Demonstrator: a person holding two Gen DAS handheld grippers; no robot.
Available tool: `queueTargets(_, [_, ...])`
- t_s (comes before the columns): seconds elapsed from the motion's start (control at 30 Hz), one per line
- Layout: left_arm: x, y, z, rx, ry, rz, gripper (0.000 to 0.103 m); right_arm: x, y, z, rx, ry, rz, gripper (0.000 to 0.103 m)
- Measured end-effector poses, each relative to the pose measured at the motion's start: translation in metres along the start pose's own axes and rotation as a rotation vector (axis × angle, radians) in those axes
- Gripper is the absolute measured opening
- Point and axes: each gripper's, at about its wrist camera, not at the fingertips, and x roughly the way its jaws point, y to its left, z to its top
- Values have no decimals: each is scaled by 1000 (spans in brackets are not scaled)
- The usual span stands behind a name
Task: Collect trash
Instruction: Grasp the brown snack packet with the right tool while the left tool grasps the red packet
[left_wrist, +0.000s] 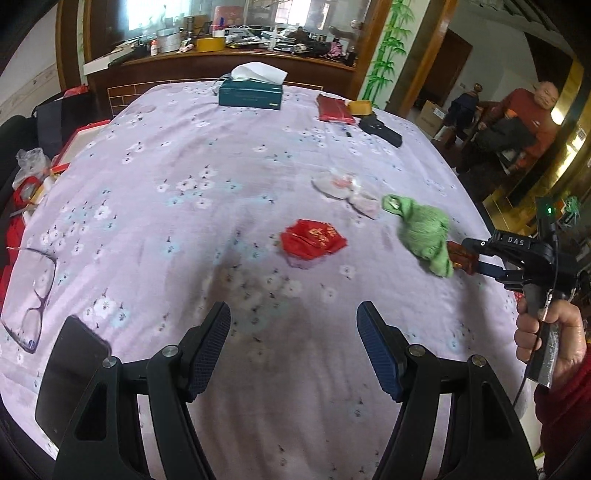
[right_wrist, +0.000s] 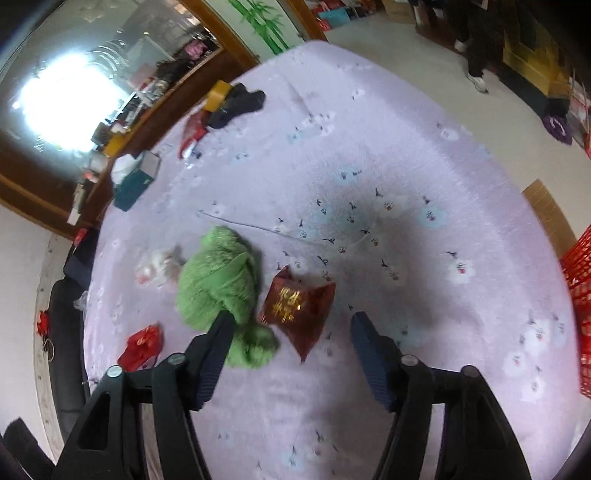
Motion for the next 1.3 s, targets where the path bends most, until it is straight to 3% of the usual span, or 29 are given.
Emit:
queueTargets(0.2, [7,5,12,4,4,1,70,18,3,4,6,22,-4,43])
queueTargets(0.37, [19,6,23,11,15,-6,70,15,9,-3,-22,10,4,35])
queueTargets(0.73, [55,9,43,35,52,-22,70,-39,8,-27,-72,-92,-41,35])
queueTargets(1.3, [85,0,59,115,91,-50,75,-101,-14,-59,-5,-143,29,35])
